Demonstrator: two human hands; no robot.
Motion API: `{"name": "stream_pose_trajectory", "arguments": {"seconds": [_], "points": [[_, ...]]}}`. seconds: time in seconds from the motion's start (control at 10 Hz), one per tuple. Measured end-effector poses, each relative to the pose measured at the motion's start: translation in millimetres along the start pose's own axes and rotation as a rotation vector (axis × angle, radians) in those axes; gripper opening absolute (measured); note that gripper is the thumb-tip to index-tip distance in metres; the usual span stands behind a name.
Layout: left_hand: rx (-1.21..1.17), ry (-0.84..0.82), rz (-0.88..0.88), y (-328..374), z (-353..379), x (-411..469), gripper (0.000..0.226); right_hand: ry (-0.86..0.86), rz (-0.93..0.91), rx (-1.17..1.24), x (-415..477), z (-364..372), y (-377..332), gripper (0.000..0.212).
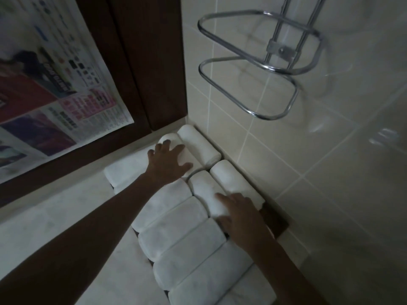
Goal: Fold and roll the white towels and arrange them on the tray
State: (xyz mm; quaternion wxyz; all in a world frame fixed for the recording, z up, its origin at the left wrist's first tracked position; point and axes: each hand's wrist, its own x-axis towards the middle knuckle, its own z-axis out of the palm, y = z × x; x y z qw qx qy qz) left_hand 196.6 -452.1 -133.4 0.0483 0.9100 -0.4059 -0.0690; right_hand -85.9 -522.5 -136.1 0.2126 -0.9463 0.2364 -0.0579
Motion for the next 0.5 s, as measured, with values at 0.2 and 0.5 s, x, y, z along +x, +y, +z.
{"name": "stream_pose_trajectory", "arguments": {"seconds": [0.2, 0.5], "points": [[-0.021, -0.08, -0.03, -6, 2, 0, 0.074, -0.079, 0.061, 0.031, 1, -3, 0, 0.06], [-0.13, 0.022, -0.023, -11, -12, -30, 0.072, -0.08, 0.091, 0.036, -9, -7, 1, 0.055]]}}
